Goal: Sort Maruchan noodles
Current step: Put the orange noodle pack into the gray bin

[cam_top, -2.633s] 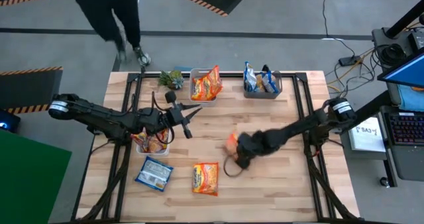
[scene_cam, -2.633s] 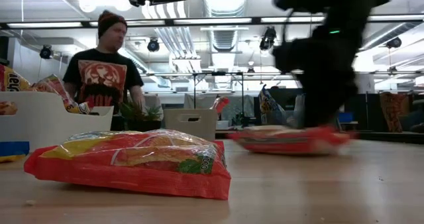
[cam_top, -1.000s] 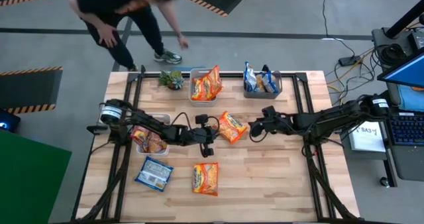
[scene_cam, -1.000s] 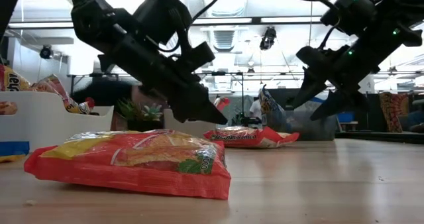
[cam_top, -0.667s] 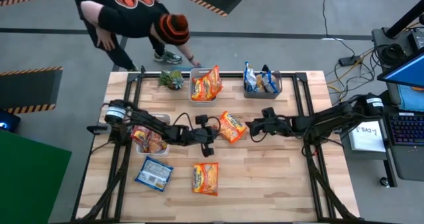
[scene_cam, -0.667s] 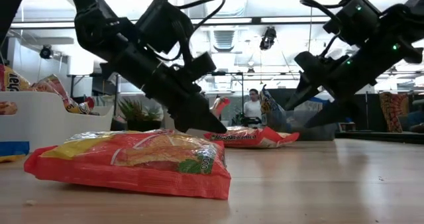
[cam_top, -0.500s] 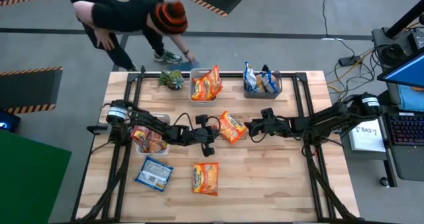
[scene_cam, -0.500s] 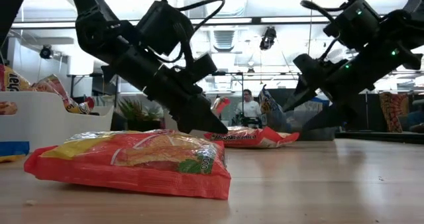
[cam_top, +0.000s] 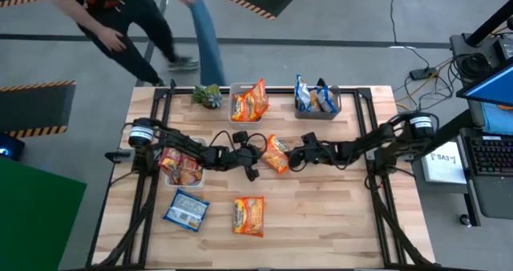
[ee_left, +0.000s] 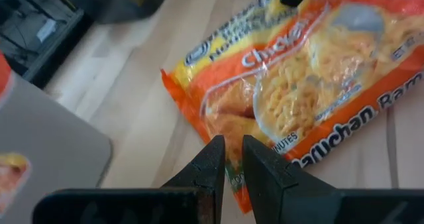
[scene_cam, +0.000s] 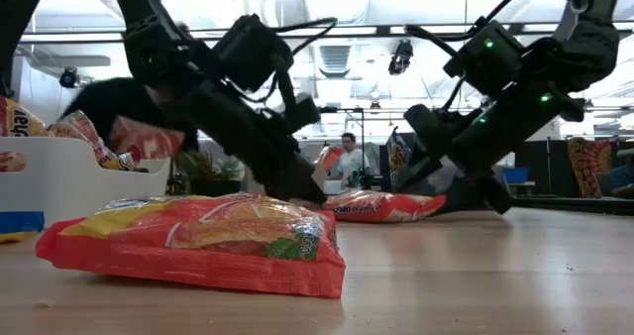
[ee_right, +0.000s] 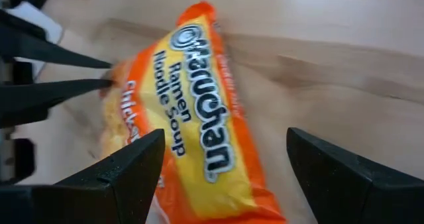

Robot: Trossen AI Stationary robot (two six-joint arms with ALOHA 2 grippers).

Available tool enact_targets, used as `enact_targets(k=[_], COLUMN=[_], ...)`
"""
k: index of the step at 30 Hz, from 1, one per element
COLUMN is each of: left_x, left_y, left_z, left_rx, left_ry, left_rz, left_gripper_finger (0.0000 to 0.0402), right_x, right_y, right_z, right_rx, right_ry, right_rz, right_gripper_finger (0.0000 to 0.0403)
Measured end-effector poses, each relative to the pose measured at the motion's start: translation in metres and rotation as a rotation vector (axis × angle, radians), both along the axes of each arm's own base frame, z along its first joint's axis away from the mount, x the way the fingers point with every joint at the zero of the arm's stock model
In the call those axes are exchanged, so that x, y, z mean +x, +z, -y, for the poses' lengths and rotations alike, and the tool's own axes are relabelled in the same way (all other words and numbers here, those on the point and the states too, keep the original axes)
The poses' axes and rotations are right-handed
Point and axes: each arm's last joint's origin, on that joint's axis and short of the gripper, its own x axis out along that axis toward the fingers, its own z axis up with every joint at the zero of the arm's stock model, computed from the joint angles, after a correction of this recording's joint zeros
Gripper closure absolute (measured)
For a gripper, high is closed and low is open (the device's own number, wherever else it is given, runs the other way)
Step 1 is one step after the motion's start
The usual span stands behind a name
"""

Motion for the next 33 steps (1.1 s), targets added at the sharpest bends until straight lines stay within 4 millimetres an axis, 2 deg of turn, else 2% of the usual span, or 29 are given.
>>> enact_targets(k=[11,20,26,33], left_x=[-0.001,0.001,0.001,0.002], left_y=[-0.013,-0.018,-0.017,-0.017], left_z=[0.0,0.0,0.0,0.0], left_rx=[-0.03,-0.055,-0.062,-0.064], left_ry=[0.024,0.028,0.019,0.017], left_rz=[-0.027,-0.007,-0.004,0.003], left_gripper_finger=[0.0365,0.0365,0.0365,0.0365], right_x=[0.019,0.022,0.023,0.023], right_y=[-0.001,0.001,0.001,0.002], right_z=[-0.001,0.002,0.004,0.004], right_rx=[0.062,0.098,0.096,0.083], right_ry=[0.106,0.119,0.113,0.103], right_rz=[0.079,0.142,0.146,0.147], right_gripper_finger=[0.0107,0.0122,0.0153,0.0207])
